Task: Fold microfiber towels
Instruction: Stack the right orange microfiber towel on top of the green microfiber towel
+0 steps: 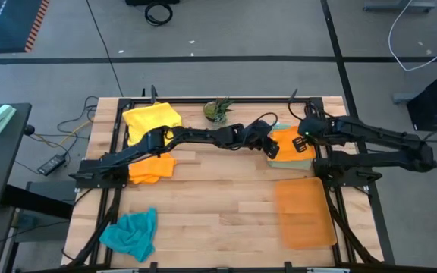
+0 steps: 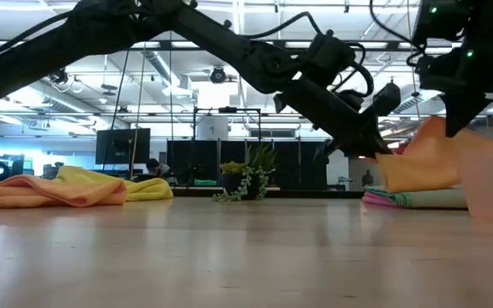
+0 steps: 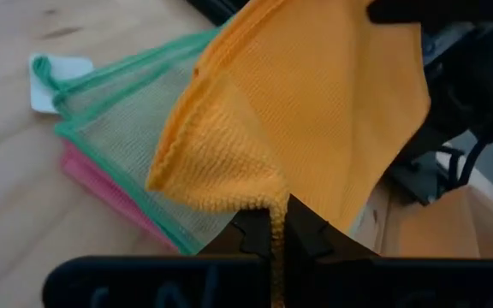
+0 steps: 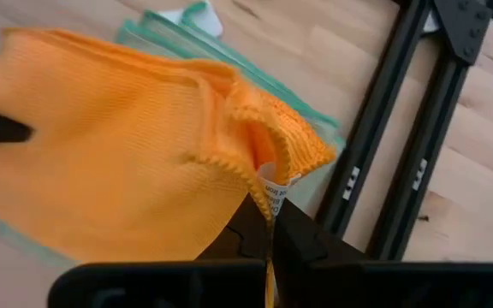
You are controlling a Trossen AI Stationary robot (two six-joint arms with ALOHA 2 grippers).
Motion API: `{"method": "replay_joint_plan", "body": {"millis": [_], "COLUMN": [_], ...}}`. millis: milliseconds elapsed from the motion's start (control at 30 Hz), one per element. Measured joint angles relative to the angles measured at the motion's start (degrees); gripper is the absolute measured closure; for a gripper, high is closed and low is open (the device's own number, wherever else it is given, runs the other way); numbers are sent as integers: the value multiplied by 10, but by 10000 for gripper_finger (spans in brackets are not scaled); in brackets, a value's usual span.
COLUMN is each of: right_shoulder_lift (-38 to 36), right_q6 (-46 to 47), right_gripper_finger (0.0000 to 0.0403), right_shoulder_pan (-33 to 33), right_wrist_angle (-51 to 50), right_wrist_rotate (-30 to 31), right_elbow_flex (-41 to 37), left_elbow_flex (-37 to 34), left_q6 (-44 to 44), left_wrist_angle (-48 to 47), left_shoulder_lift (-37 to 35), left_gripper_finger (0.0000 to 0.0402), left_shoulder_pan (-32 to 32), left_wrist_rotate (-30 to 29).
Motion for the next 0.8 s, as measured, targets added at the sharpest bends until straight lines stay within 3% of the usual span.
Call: {"method": "replay_joint_plan", "body": {"millis": [500,800], "right_shoulder_lift": [84,84], "right_q6": [0,7], "right_gripper_finger": [391,354], "right_shoulder_pan": [-20,-20], "right_wrist_angle": [1,-38], "right_wrist_rotate": [0,5], "right_elbow_flex": [0,0], "left_elbow_flex": [-4,-4], "left_q6": [12,26], "left_wrist_angle": [-31,-33], "left_shoulder_lift": [-2,-2], "left_gripper_finger": [383,263], "left_shoulder_pan": [15,19], "left_wrist_rotate": [-7,-6]}}
